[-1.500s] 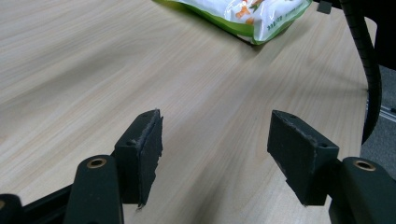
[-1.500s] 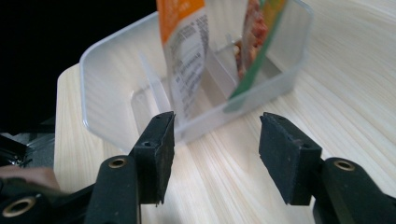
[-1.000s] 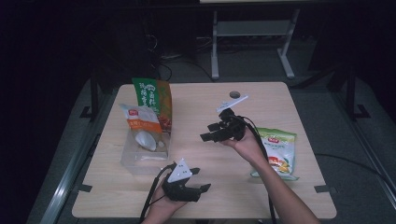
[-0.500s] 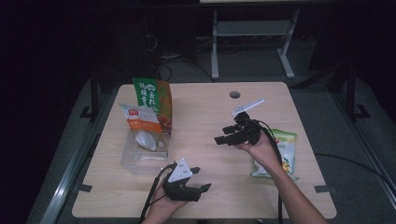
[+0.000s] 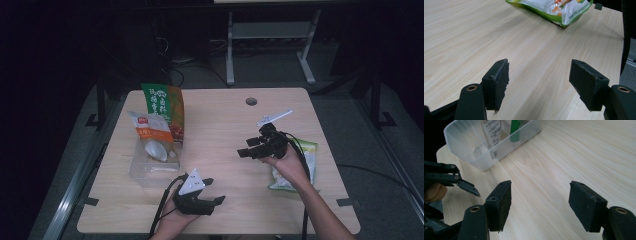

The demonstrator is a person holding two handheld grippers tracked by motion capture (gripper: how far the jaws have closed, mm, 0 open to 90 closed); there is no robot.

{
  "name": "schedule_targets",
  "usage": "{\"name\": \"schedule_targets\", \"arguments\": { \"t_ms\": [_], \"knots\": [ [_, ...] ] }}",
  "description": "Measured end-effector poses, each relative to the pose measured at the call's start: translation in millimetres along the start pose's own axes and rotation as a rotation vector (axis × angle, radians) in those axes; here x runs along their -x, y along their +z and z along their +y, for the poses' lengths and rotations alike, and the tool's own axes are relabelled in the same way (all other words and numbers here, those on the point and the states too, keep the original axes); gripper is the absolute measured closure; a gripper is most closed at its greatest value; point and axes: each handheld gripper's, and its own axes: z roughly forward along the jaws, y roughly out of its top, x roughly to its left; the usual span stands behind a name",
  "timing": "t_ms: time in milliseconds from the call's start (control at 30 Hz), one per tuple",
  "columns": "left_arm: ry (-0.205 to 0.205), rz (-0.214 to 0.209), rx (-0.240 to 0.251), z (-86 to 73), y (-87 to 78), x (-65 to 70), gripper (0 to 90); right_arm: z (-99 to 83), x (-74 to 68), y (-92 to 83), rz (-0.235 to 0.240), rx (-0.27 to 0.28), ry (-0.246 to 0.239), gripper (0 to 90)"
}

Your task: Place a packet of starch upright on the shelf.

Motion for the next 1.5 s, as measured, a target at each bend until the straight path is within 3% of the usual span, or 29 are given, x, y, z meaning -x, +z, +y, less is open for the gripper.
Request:
{"name": "schedule_targets", "arguments": {
  "t_ms": [800,967,1100,1500],
  "knots": [
    [-0.023,-0.016,-0.011,0.8,8.8,3.6,30.8,-37.8,25.2,-34.0,-0.065,0.0,0.089,29.8],
    [-0.032,-0.025,-0.014,3.7,12.7,4.8,29.9,-49.2,33.5,-45.9,-0.098,0.001,0.122,29.5],
    [-0.013,-0.029,-0.021,7.2,15.0,4.9,29.4,-60.4,41.0,-54.2,-0.13,-0.017,0.143,28.8],
    [-0.019,-0.005,-0.026,15.4,19.4,3.0,23.4,-89.1,61.6,-75.2,-0.2,-0.035,0.229,28.3]
  ]
}}
